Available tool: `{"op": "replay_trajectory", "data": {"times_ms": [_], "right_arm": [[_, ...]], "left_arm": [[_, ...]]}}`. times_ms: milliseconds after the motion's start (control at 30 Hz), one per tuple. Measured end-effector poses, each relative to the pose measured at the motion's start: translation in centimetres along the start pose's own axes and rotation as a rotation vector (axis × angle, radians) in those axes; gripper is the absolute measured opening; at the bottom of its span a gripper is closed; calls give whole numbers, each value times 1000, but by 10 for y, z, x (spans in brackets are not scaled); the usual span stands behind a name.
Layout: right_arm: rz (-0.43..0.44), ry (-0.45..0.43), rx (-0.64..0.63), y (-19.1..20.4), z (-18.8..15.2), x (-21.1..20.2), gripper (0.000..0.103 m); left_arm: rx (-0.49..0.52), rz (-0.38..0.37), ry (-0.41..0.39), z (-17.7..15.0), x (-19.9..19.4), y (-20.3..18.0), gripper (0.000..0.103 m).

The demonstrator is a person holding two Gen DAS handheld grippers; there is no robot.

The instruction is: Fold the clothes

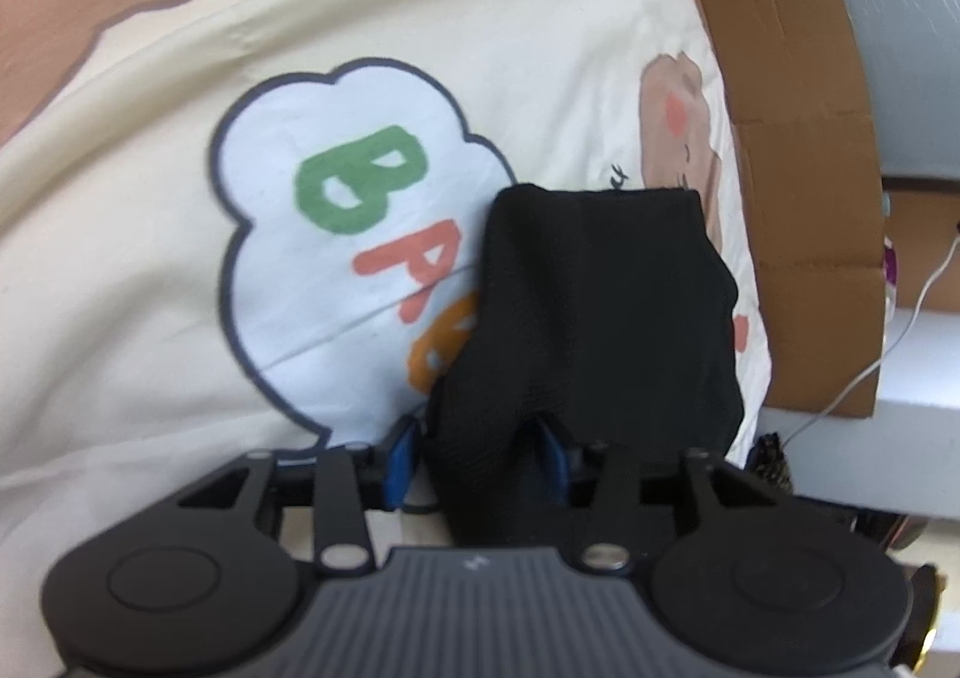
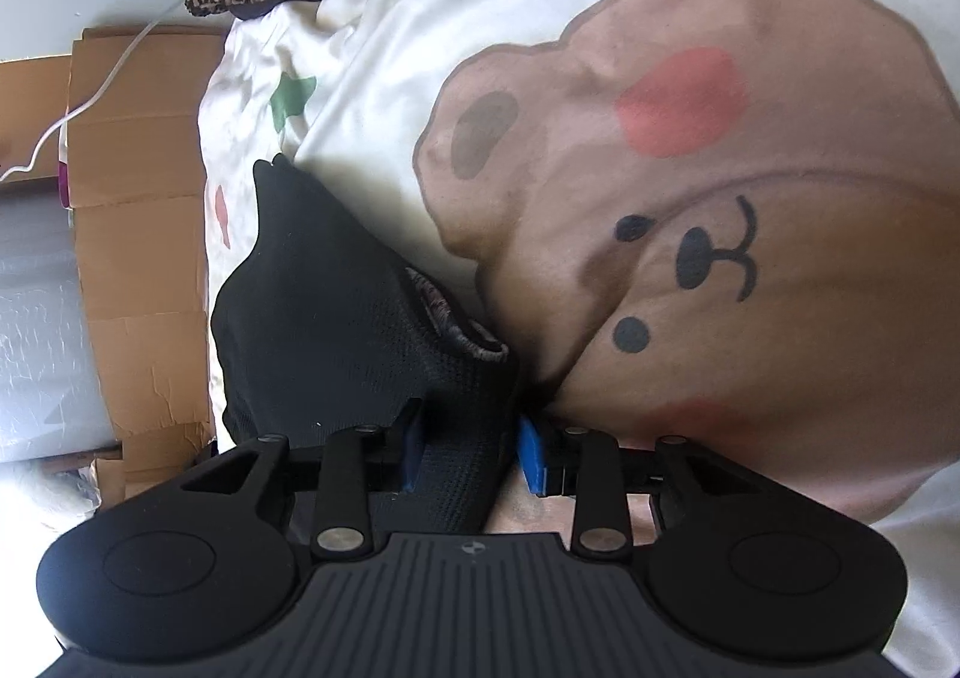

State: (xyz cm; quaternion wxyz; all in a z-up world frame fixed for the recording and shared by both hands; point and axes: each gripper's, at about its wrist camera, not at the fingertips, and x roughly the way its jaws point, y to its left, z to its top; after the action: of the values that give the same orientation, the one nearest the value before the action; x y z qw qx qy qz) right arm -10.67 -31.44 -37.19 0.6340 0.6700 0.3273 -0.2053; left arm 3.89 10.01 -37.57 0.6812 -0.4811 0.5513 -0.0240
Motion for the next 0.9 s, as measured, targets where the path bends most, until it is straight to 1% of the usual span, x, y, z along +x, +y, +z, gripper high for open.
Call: {"op": "replay_trajectory", "data": {"times_ms": [33,67,100,133,200,267,367,533,700,900], "right_arm": [[-7,0,-9,2,0,1,36],[-11,2,-16,4,0,1,30],[-13,3,-21,5,0,1,21],[-16,4,-27,7,1,1,18],[-29,9,-46,10,1,0,11],[-46,13,-77,15,1,-1,9],[-47,9,-103,21,-3,-7,6],[-49,24,-120,26,-14,-14,6],[-80,85,-154,30,-25,-16,6],[-109,147,-202,35,-33,-19,6]], "left_arm": [[13,0,-1,0,2,-2,49],[22,2,-4,0,2,-3,47],[30,5,-6,0,3,-4,43],[34,15,-6,0,3,-4,15],[26,16,11,1,2,0,14],[47,22,3,2,-4,-5,14],[33,28,-21,1,-14,-11,14],[49,52,-56,0,-30,-19,13],[46,82,-73,2,-51,-18,12],[61,103,-89,-3,-77,-9,13]]}}
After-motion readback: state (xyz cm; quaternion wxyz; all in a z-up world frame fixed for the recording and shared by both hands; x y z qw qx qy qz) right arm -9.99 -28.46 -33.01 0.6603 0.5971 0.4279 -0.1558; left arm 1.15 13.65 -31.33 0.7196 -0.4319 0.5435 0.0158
